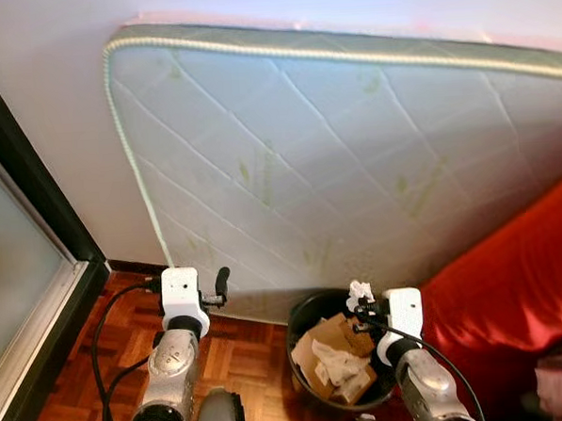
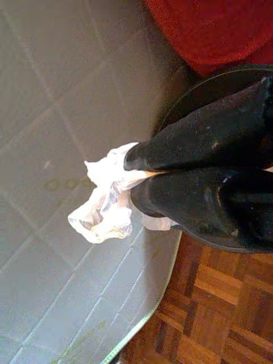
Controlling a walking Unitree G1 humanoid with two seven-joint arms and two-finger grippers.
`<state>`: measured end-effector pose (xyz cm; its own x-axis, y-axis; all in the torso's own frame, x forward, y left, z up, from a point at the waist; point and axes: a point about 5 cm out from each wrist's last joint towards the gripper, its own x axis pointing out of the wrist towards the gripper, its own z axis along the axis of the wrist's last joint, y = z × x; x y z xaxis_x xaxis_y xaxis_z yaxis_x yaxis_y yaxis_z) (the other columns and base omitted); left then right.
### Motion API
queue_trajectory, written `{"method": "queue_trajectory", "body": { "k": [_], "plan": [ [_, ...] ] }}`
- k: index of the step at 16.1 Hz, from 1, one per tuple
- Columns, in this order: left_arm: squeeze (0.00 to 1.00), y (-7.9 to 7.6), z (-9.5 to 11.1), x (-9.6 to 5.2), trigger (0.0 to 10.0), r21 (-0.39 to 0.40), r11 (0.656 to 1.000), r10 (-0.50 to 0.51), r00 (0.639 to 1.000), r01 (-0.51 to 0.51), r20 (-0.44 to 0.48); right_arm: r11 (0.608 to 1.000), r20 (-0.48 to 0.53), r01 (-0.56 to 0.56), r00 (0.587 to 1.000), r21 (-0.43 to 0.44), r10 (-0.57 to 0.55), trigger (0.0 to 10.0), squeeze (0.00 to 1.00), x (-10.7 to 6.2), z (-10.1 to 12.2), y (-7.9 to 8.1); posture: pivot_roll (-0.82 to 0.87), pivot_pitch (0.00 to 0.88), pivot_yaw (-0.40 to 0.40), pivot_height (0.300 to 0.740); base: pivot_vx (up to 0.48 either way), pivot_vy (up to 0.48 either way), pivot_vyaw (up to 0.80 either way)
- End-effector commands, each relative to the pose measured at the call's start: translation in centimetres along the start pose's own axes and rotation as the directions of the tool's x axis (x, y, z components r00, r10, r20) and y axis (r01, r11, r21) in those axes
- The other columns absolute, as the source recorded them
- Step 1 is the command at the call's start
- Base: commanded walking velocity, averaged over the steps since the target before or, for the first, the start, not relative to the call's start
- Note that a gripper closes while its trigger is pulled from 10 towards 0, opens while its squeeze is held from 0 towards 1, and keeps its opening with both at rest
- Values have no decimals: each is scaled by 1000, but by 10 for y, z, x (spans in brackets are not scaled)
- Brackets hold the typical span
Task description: Clean up the room
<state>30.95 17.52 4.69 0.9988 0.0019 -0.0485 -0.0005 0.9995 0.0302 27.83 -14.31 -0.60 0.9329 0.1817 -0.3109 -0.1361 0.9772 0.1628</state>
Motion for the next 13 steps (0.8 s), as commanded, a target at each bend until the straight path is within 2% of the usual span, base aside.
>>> {"method": "queue_trajectory", "body": {
  "k": [1,3,5,9,13],
  "plan": [
    [0,-1,1,0,10000,-1,1000,-11,1000,11,2,1000,-44,6,999,-3,-6,10000,0,0,-4,0,45,129,-72,647,341,0,0],
    [0,-1,1,-1,10000,2,1000,-19,1000,19,2,1000,-65,0,998,-11,-1,10000,0,1,-5,2,48,133,-72,647,0,0,0],
    [0,-1,2,-1,10000,3,1000,-25,1000,25,8,1000,-83,14,996,17,-13,10000,0,3,-6,3,52,144,-69,647,0,0,0],
    [0,0,17,4,10000,6,999,-53,997,53,63,998,-126,50,991,35,-45,10000,0,9,-1,-1,82,179,-66,647,0,0,0],
    [0,-1,26,2,10000,9,998,-67,993,66,101,999,-138,35,990,16,-32,10000,0,17,9,1,102,215,-67,647,0,0,0]
  ]
}}
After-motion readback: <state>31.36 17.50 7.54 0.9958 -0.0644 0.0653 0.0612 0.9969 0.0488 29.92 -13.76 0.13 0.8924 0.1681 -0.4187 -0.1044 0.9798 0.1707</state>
